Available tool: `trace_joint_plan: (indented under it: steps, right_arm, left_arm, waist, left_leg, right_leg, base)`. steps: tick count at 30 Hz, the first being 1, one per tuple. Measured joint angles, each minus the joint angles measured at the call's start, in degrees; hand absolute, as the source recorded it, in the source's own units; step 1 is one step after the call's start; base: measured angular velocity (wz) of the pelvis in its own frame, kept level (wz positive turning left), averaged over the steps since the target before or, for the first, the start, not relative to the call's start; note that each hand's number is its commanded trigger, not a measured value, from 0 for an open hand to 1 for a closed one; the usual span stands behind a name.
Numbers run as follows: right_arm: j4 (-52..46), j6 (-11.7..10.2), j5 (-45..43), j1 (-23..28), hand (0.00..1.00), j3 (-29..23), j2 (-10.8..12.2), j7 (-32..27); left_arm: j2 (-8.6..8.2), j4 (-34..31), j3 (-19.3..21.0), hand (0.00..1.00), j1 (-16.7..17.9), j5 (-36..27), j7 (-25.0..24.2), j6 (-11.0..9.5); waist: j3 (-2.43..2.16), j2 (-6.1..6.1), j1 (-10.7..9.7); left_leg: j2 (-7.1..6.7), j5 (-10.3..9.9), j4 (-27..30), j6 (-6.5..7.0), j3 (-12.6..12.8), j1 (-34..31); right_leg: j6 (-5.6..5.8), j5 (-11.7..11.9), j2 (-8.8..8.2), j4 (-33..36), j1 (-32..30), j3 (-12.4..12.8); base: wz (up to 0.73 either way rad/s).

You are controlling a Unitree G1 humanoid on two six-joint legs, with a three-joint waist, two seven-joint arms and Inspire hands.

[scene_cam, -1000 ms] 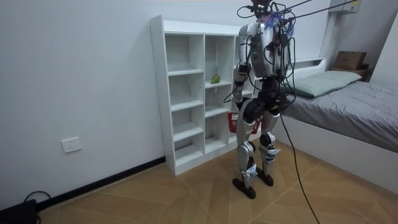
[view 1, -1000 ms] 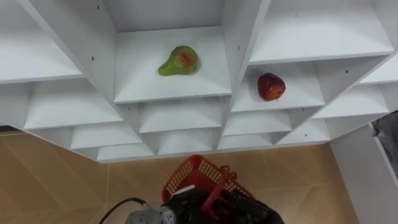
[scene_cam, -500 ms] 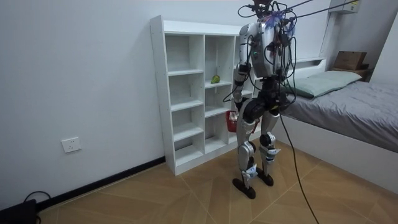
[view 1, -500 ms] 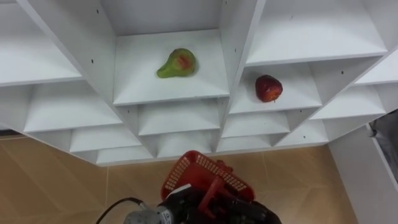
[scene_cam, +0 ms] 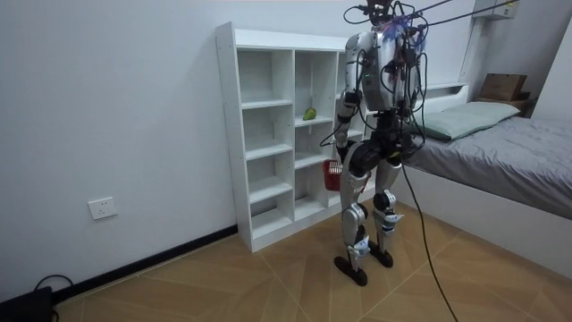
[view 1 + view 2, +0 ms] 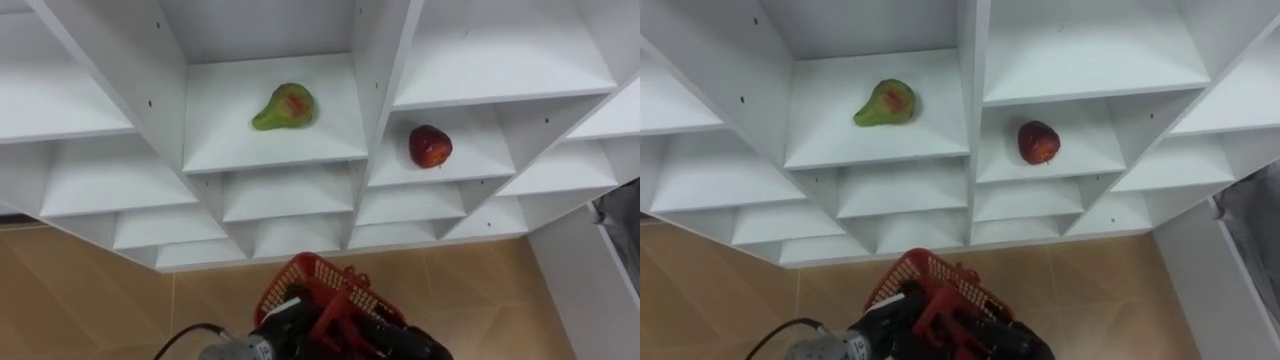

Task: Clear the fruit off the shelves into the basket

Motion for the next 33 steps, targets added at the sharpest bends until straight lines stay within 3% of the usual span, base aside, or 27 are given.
trace_joint_plan:
  steps: [7,18,22,33]
  right_arm:
    - [-2.67,0.00,0.15,1.54,0.00,-0.11,-0.38,-0.45]
    - [-4.40,0.07,0.19,2.09,0.00,-0.01,-0.62,-0.51]
    - [-5.38,0.13,-0.29,2.41,0.00,0.02,-0.63,-0.61]
    - [-6.08,-0.33,-13.01,2.28,0.00,-0.18,-0.72,-0.09]
  left_arm:
    - [0.05,0.50,0.27,1.00,1.32,1.04,1.57,0.01]
    - [-0.50,4.18,1.94,1.00,1.74,2.58,3.60,-0.04]
    - [-0.54,5.04,2.38,1.00,1.98,2.49,4.79,-0.13]
    - [-0.14,8.49,5.67,1.00,3.00,1.81,7.09,-2.66]
  waist:
    - [-0.13,0.65,0.00]
    - [-0.07,0.57,-0.02]
    - [0.16,0.21,0.00]
    - [0.29,0.15,0.11]
  left_leg:
    - [-0.08,0.10,-1.01,-0.05,0.12,0.87]
    - [0.02,0.20,-1.60,0.00,1.25,1.08]
    - [0.01,0.22,-1.67,-0.02,1.28,1.18]
    - [0.37,0.25,-1.87,-0.02,0.95,1.56]
  right_leg:
    - [0.01,-0.01,0.02,0.06,0.40,0.29]
    - [0.03,-0.01,-0.11,0.05,-0.16,1.51]
    - [0.05,-0.06,-0.18,-0.05,-0.13,1.28]
    - [0.02,0.34,0.00,-1.86,1.44,0.00]
  base:
    - [-0.01]
    - [-0.04]
    - [0.00]
    - [0.02]
